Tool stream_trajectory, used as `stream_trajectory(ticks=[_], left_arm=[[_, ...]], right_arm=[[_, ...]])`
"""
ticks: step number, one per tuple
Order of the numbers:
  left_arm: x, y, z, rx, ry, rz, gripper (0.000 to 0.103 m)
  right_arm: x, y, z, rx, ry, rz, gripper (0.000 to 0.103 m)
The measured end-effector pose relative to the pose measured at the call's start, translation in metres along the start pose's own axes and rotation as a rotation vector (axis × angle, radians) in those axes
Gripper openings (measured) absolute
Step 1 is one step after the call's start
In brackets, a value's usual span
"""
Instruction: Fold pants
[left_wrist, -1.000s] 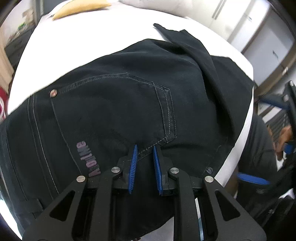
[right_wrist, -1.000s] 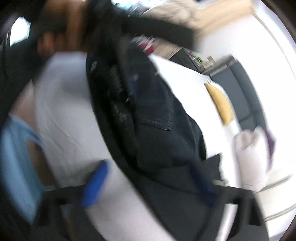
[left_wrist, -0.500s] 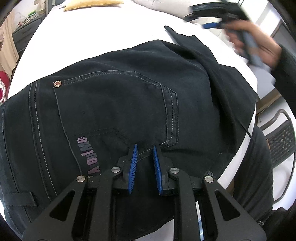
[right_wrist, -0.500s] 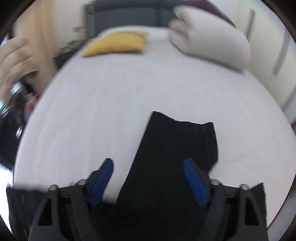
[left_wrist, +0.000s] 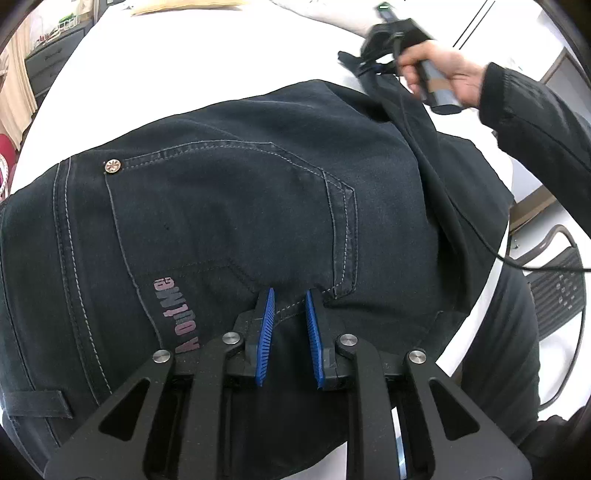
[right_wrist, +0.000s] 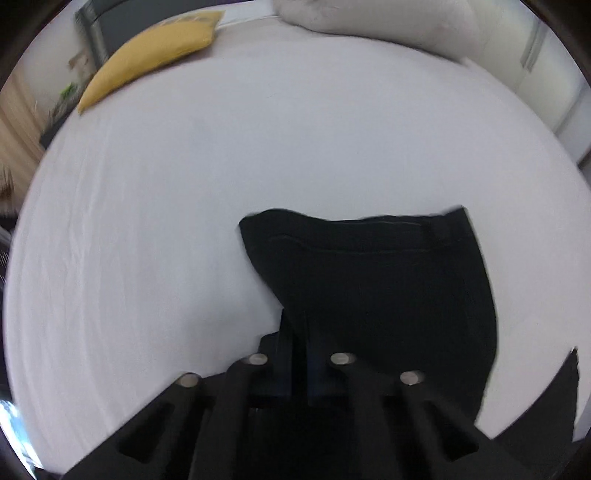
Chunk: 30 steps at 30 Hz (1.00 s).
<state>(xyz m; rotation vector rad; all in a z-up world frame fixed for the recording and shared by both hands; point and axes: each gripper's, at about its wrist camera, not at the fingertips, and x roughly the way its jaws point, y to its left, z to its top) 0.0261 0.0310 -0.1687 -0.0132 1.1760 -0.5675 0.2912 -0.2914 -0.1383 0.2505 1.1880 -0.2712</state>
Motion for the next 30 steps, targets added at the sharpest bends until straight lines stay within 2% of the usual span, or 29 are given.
stream_trajectory(ticks=[2, 6, 10, 12, 15, 19, 20, 22, 24, 26, 28, 30], left_arm=[[0.000, -0.001, 0.000, 0.002, 0.001, 0.006, 0.017], [0.001, -0.007, -0.001, 0.013, 0.003, 0.025, 0.017], [0.001, -0.011, 0.001, 0.022, 0.010, 0.039, 0.017], [0.002, -0.012, 0.003, 0.015, 0.015, 0.037, 0.017], [0.004, -0.012, 0.006, 0.005, 0.026, 0.033, 0.017], [0.005, -0.009, 0.012, -0.019, 0.043, 0.022, 0.017], [0.005, -0.009, 0.013, -0.022, 0.048, 0.022, 0.017], [0.005, -0.008, 0.016, -0.031, 0.056, 0.023, 0.017], [0.005, -0.005, 0.017, -0.035, 0.058, 0.027, 0.017], [0.004, -0.005, 0.017, -0.040, 0.059, 0.035, 0.017], [0.003, -0.006, 0.017, -0.045, 0.059, 0.045, 0.017], [0.003, -0.007, 0.017, -0.045, 0.059, 0.051, 0.017]], right_arm=[[-0.021, -0.025, 0.002, 0.063, -0.049, 0.057, 0.006], [-0.084, -0.098, -0.026, 0.238, -0.190, 0.207, 0.006], [-0.143, -0.196, -0.087, 0.474, -0.335, 0.319, 0.006], [-0.154, -0.244, -0.113, 0.592, -0.382, 0.370, 0.006], [-0.152, -0.306, -0.173, 0.752, -0.395, 0.381, 0.006], [-0.123, -0.349, -0.244, 0.974, -0.332, 0.407, 0.006], [-0.114, -0.354, -0.259, 1.019, -0.325, 0.420, 0.009], [-0.105, -0.366, -0.276, 1.083, -0.319, 0.441, 0.011], [-0.098, -0.369, -0.283, 1.130, -0.335, 0.513, 0.024], [-0.100, -0.370, -0.281, 1.141, -0.372, 0.587, 0.059], [-0.103, -0.377, -0.275, 1.140, -0.403, 0.602, 0.070], [-0.108, -0.378, -0.271, 1.116, -0.420, 0.564, 0.069]])
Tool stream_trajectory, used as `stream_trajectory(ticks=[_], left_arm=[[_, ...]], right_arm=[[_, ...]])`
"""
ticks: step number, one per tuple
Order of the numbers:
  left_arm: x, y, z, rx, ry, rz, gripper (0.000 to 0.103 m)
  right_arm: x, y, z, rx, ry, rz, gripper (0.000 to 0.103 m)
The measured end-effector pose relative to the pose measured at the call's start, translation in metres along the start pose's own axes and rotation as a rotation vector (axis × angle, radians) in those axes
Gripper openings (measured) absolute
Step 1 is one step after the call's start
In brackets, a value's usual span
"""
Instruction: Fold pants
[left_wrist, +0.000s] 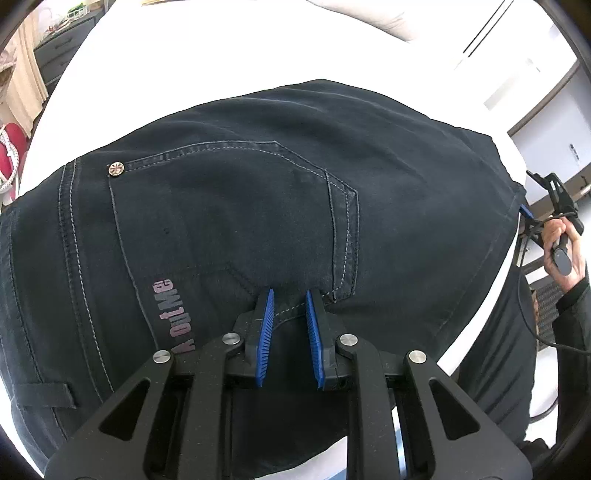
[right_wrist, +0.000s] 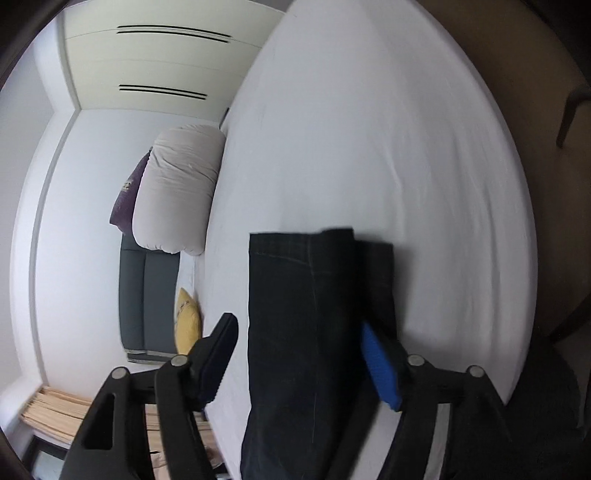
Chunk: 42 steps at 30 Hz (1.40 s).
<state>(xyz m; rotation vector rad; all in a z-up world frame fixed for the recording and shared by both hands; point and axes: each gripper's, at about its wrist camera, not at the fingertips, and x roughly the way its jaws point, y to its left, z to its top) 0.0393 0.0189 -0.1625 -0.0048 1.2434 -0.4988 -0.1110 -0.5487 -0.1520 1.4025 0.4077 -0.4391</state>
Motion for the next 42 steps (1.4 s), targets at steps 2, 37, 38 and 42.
stream_trajectory(ticks=[2, 37, 38, 42], left_arm=[[0.000, -0.001, 0.000, 0.001, 0.001, 0.005, 0.017], [-0.026, 0.007, -0.038, -0.053, -0.094, -0.053, 0.017], [-0.025, 0.006, -0.036, -0.056, -0.096, -0.053, 0.017], [-0.025, 0.007, -0.034, -0.052, -0.094, -0.044, 0.017]], right_arm=[[0.001, -0.003, 0.001, -0.031, 0.020, -0.031, 0.028], [0.000, 0.016, -0.214, -0.220, 0.693, 0.011, 0.043], [0.003, 0.015, -0.216, -0.213, 0.701, 0.002, 0.043], [0.013, 0.017, -0.218, -0.192, 0.723, -0.010, 0.043]])
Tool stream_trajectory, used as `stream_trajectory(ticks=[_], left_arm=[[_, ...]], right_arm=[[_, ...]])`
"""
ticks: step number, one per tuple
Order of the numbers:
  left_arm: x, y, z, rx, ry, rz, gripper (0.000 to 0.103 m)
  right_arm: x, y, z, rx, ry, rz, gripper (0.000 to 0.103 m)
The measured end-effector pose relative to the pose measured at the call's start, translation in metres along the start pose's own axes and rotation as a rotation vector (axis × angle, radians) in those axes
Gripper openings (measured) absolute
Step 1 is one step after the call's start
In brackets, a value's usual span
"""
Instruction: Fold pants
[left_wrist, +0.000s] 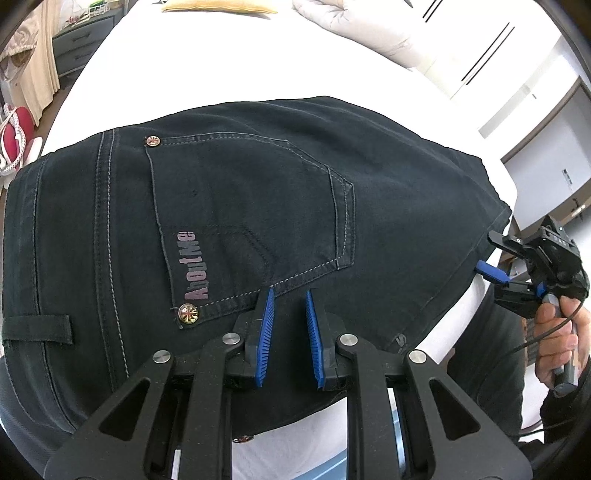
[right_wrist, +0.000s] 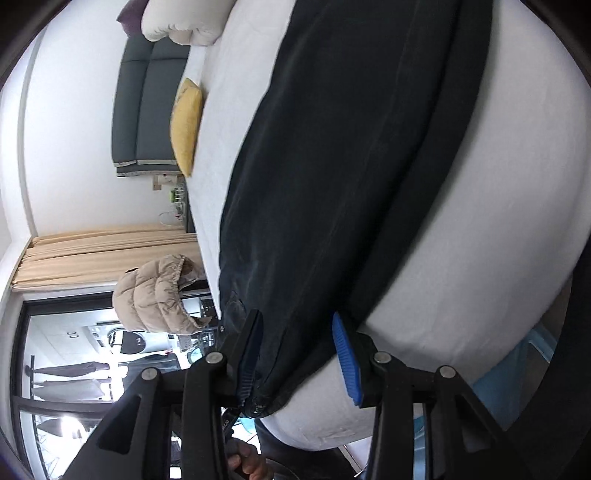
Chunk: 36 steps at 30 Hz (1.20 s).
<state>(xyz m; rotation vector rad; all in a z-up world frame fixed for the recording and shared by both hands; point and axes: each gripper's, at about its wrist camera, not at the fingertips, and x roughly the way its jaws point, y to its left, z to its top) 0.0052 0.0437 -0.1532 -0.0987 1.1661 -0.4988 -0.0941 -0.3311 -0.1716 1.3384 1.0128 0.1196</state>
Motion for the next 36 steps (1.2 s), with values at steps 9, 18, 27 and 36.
stream_trajectory(ticks=[9, 18, 27, 36], left_arm=[[0.003, -0.006, 0.002, 0.023, 0.014, 0.026, 0.017], [-0.002, -0.013, -0.005, 0.047, 0.031, 0.050, 0.017], [0.000, -0.014, -0.005, 0.026, 0.021, 0.043, 0.017], [-0.002, -0.009, -0.005, 0.023, 0.025, 0.044, 0.017]], right_arm=[[0.019, -0.007, 0.003, 0.013, 0.031, 0.002, 0.006], [0.004, -0.023, -0.017, 0.005, 0.003, 0.012, 0.003], [-0.026, -0.037, 0.040, 0.056, -0.173, 0.074, 0.002], [-0.049, -0.065, 0.050, 0.126, -0.240, 0.121, 0.001]])
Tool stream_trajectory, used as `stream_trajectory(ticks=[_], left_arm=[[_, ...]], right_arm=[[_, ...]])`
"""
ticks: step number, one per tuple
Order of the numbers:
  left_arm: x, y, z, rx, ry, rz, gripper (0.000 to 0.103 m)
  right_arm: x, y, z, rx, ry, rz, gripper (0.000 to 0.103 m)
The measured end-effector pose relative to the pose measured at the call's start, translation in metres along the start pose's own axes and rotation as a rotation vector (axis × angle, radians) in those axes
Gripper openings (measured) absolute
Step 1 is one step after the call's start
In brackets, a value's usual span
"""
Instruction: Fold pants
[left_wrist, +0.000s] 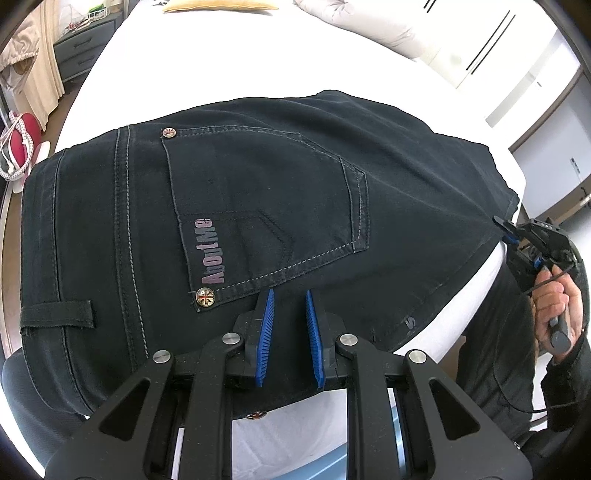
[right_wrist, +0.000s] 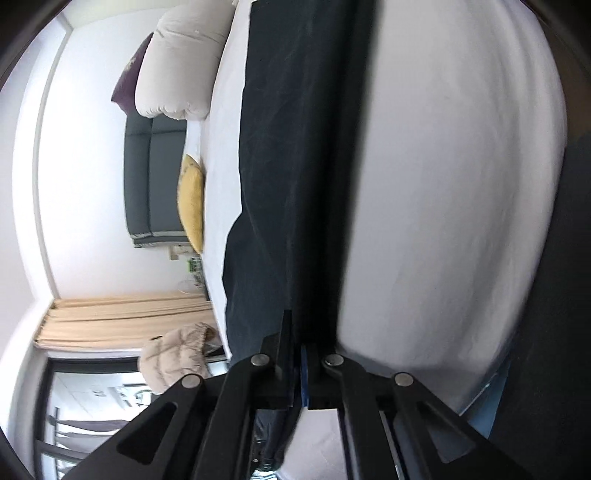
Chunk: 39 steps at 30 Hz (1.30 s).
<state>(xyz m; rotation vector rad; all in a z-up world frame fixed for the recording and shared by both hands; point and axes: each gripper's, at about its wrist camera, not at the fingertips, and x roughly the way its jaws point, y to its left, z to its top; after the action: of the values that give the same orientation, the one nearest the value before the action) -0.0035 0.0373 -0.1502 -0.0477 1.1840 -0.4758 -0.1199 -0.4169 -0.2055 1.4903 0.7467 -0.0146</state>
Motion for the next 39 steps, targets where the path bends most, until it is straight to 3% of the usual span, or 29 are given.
stream_trajectory(ticks=[4, 9, 15, 19, 21, 22, 26, 27, 28, 31, 32, 33, 35, 38, 39], left_arm=[[0.002, -0.002, 0.000, 0.001, 0.001, 0.003, 0.017], [0.002, -0.004, 0.000, 0.001, 0.002, 0.011, 0.017], [0.003, -0.004, 0.000, -0.003, 0.004, 0.014, 0.017], [0.004, -0.004, 0.002, -0.003, 0.006, 0.015, 0.017], [0.005, -0.005, 0.002, -0.009, 0.004, 0.018, 0.017], [0.005, -0.005, 0.002, -0.009, 0.003, 0.021, 0.017], [0.005, -0.005, 0.000, -0.011, -0.004, 0.017, 0.017], [0.006, -0.004, -0.001, -0.011, -0.005, 0.016, 0.017], [0.006, -0.004, -0.002, -0.012, -0.007, 0.013, 0.017], [0.006, -0.002, -0.004, -0.021, -0.016, 0.009, 0.017], [0.005, -0.002, -0.004, -0.027, -0.019, 0.009, 0.017], [0.003, -0.002, -0.004, -0.030, -0.022, 0.012, 0.017], [-0.004, -0.005, -0.003, -0.034, -0.034, 0.024, 0.018], [-0.016, -0.018, 0.013, -0.014, -0.082, -0.005, 0.018], [-0.018, -0.024, 0.022, -0.003, -0.098, -0.018, 0.018]], right_arm=[[-0.015, 0.002, 0.028, 0.018, -0.085, 0.014, 0.005], [-0.036, -0.006, 0.072, 0.062, -0.206, -0.003, 0.001], [-0.047, -0.004, 0.067, 0.019, -0.207, -0.020, 0.003], [-0.059, 0.000, 0.096, 0.035, -0.267, -0.006, 0.026], [-0.061, 0.004, 0.111, 0.009, -0.301, -0.043, 0.019], [-0.062, 0.003, 0.119, 0.015, -0.312, -0.066, 0.004], [-0.071, -0.007, 0.132, 0.038, -0.353, -0.105, 0.002], [-0.073, 0.002, 0.130, -0.002, -0.362, -0.153, 0.002], [-0.076, 0.009, 0.127, -0.036, -0.374, -0.205, 0.010], [-0.088, 0.042, 0.108, -0.116, -0.474, -0.447, 0.052], [-0.094, 0.053, 0.097, -0.134, -0.531, -0.488, 0.052], [-0.095, 0.067, 0.086, -0.186, -0.558, -0.458, 0.051], [-0.069, 0.100, 0.067, -0.340, -0.437, -0.335, 0.031], [0.020, 0.137, 0.025, -0.449, -0.026, -0.105, 0.021], [0.044, 0.143, 0.012, -0.459, 0.063, -0.059, 0.021]])
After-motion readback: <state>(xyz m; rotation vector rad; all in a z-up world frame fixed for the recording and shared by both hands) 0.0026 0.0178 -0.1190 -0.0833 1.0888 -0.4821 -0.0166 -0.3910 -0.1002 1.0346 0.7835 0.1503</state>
